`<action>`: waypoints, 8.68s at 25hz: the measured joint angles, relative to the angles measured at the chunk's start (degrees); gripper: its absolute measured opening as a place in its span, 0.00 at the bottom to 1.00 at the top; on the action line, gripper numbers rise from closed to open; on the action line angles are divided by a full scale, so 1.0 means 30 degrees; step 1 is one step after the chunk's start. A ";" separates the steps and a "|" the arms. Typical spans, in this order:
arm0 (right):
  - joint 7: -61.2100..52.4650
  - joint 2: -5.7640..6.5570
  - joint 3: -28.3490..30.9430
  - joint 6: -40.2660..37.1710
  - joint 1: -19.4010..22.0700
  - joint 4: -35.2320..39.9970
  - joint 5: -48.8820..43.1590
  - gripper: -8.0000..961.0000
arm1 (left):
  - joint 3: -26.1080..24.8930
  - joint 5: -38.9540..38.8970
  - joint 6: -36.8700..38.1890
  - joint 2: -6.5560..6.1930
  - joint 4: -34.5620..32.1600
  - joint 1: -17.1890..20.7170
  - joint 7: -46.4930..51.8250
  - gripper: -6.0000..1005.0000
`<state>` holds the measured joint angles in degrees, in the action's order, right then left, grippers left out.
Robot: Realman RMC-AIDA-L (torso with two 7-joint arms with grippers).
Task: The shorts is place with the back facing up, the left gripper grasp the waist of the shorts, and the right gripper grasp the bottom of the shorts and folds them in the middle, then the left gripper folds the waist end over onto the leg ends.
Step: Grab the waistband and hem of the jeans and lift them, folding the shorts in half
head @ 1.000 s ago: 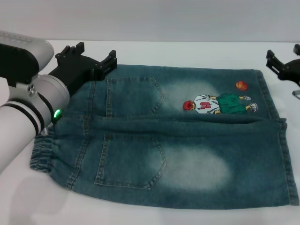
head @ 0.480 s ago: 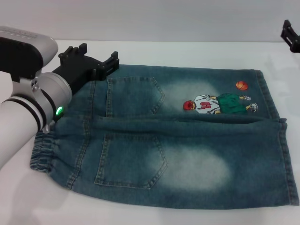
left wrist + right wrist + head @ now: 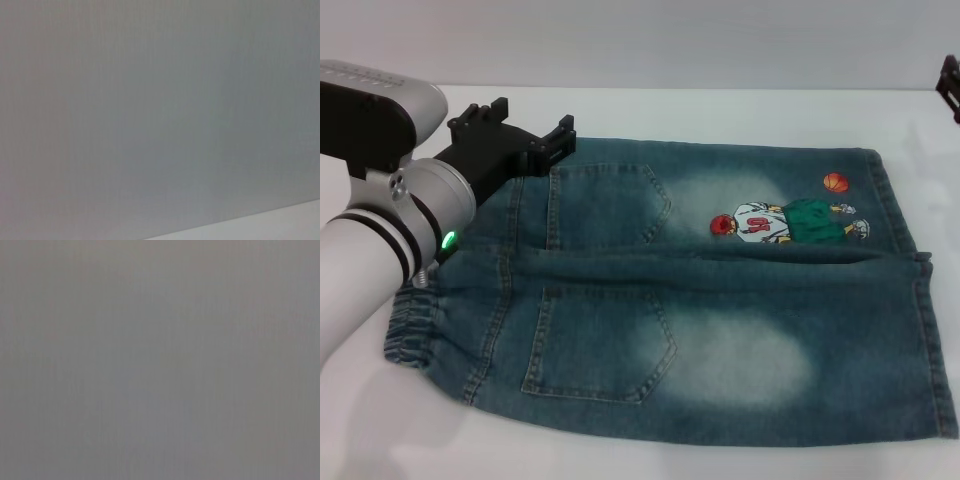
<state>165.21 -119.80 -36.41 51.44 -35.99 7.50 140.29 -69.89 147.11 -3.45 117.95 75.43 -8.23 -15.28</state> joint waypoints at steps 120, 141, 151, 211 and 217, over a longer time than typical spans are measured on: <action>-0.1051 0.0095 -0.5158 -0.4755 0.1322 0.3945 0.7737 0.78 | -0.2945 0.2620 -1.4177 0.0120 0.2587 -0.3207 0.2423 0.81; 0.0058 0.0131 -0.0993 -0.9482 -0.1058 0.4353 0.7763 0.78 | -0.2547 0.2579 -1.4252 0.0120 0.2510 -0.3165 0.2795 0.81; 0.0064 0.0055 -0.1637 -0.7336 -0.0469 0.3791 0.5643 0.78 | -0.2304 0.2642 -1.4213 0.0111 0.2485 -0.3202 0.2993 0.81; 0.0047 -0.0028 -0.1355 -1.1628 -0.1743 0.6994 0.7686 0.77 | -0.1857 0.2581 -1.3427 0.0148 0.1961 -0.3632 0.3306 0.81; 0.0017 -0.0028 -0.6131 -0.8457 -0.0237 0.7011 0.7211 0.77 | -0.1841 0.2586 -1.3223 0.0134 0.1931 -0.3642 0.3307 0.81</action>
<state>165.27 -119.88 -54.80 26.07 -36.70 28.54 161.93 -75.41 154.87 -43.12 118.35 81.22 -19.16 -5.36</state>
